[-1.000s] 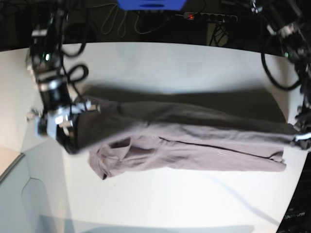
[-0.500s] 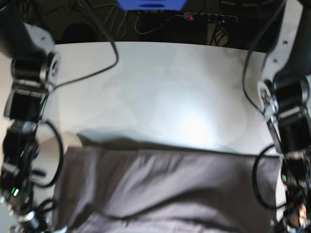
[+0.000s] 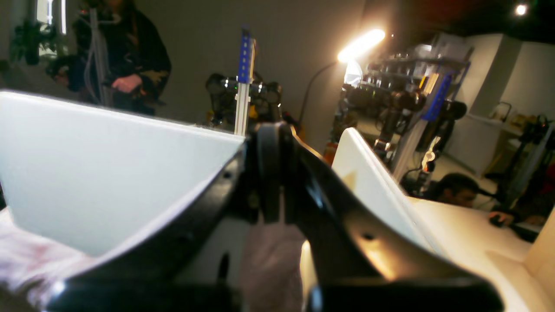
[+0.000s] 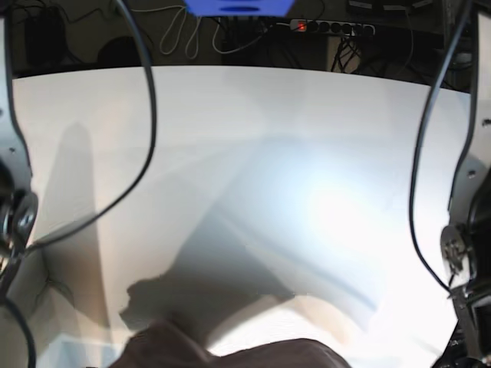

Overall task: Layout the t-shirt on the table in an organized manner, then fold the t-shirt properly
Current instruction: 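Lift the shirt high with both grippers and lay it flat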

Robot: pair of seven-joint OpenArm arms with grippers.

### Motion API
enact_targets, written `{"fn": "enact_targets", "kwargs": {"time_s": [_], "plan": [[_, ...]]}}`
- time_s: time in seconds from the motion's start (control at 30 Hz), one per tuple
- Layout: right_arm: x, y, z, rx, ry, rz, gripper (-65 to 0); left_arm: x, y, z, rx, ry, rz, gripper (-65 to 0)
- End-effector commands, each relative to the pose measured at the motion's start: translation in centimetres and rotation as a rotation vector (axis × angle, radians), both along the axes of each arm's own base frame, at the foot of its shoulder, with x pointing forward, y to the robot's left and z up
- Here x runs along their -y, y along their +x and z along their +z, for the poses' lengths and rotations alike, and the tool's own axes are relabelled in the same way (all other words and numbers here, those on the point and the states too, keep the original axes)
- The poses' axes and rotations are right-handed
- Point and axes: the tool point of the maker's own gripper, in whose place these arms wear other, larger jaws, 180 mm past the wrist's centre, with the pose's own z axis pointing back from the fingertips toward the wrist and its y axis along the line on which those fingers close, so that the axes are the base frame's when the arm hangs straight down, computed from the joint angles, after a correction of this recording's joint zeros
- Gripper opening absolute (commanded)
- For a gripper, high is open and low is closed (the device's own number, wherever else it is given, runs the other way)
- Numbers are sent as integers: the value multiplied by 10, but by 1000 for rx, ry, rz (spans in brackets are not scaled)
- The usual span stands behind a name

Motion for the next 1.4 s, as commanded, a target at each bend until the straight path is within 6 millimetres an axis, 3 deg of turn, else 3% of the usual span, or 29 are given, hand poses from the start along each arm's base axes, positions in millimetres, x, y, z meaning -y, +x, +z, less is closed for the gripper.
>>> {"fn": "enact_targets", "kwargs": {"time_s": [0.0,0.1,0.23,0.43,0.63,0.9,1.03,1.17,1.23,1.37], "plan": [[4,-10,13,49,-16,-5,-650,-1,-2,4,18,0,1,-650],[-3,-19,-29,2,-48,-2,-650,-2,-2,-44,-48,13,7,-650],[-10,-43,-95,-65,-35,1,-650,-5,-21,-135,-156,27,17,-650],[-20,-92,-171,-154,1,-8,-650,-46,-74,-237,-287,-47,111,-650],[-46,-169,-231,-254,-1,4,-650,-82,-149,-331,-447,-62,212,-650],[-55,-262,-301,-359,116,-28,-650,-116,-241,-406,-568,-286,276,-650],[-61,-299,-332,-418,183,-40,-650,-123,-271,-446,-665,-332,310,-650],[-61,-324,-348,-453,210,-53,-650,-124,-296,-482,-765,-364,332,-650],[-62,-335,-353,-473,211,-55,-650,-125,-309,-495,-799,-371,347,-650],[-62,-355,-369,-540,216,-63,-650,-143,-331,-496,-801,-390,407,-650]]}}
